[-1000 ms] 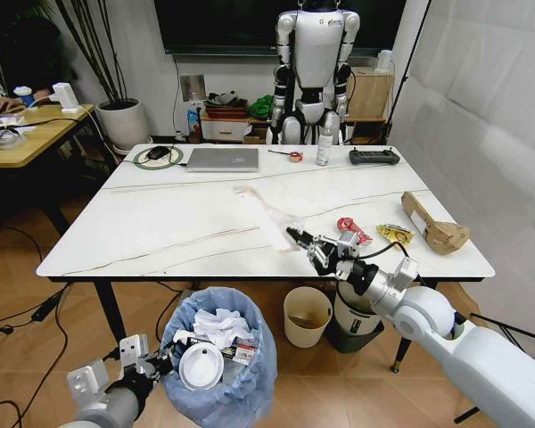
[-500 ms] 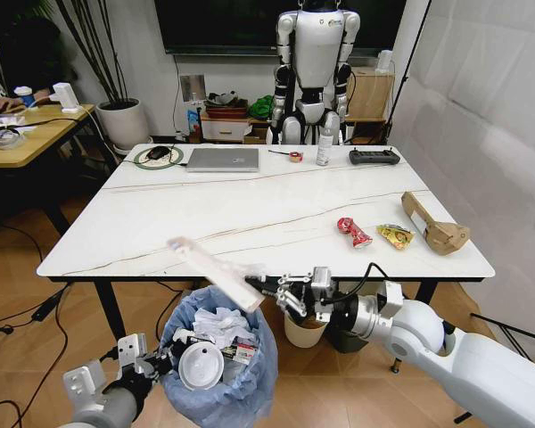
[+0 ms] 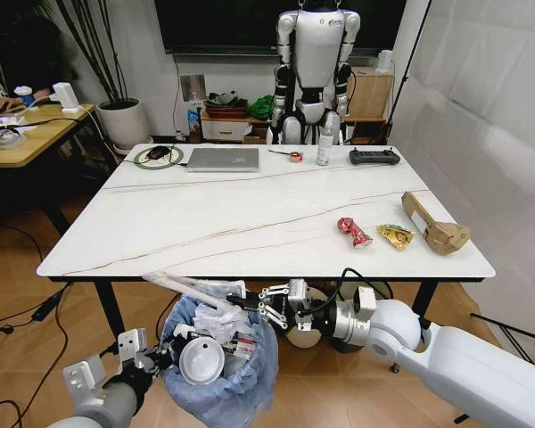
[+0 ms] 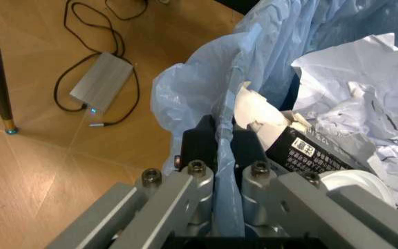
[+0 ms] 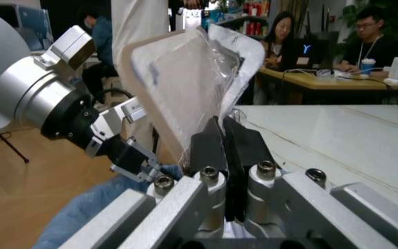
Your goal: Pick up the trash bin and place the trash from the table into it.
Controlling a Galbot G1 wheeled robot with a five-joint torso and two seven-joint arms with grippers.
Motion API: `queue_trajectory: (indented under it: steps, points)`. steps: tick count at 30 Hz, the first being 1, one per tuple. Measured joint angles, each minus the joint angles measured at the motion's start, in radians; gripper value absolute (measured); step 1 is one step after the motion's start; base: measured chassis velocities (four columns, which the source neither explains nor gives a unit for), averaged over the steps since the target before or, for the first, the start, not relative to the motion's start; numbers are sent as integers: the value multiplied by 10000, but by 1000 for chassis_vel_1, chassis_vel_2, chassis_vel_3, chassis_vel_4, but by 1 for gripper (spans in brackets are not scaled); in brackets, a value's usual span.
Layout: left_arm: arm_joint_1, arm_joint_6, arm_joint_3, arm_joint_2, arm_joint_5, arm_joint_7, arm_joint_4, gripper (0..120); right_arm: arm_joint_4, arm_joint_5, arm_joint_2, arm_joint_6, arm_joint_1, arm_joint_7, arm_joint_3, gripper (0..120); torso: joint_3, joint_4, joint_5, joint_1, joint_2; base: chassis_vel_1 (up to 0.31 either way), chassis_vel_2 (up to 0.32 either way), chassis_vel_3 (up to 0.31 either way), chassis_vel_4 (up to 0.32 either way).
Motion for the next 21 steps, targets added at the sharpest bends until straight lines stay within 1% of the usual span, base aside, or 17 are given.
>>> queue_trajectory:
  steps: [5, 8, 15, 21]
  points:
    - [-1, 12, -53, 28, -41, -25, -6, 0, -141, -101, 139, 20, -12, -3, -2, 0, 0, 1, 0, 0, 0, 0, 0, 0, 0]
    - [-19, 61, -65, 24, -91, -81, -17, 0, -326, -432, 203, 109, -115, -21, 147, 0, 0, 1, 0, 0, 0, 0, 0, 0, 0]
    - [-39, 78, -102, 62, -137, -107, -16, 0, -471, -935, 27, 197, -351, -96, 484, 0, 0, -1, 0, 0, 0, 0, 0, 0, 0]
    - [-53, 98, -248, 161, -263, -144, -57, 0, -452, -1066, 3, 204, -536, -133, 611, 0, 0, 0, 1, 0, 0, 0, 0, 0, 0]
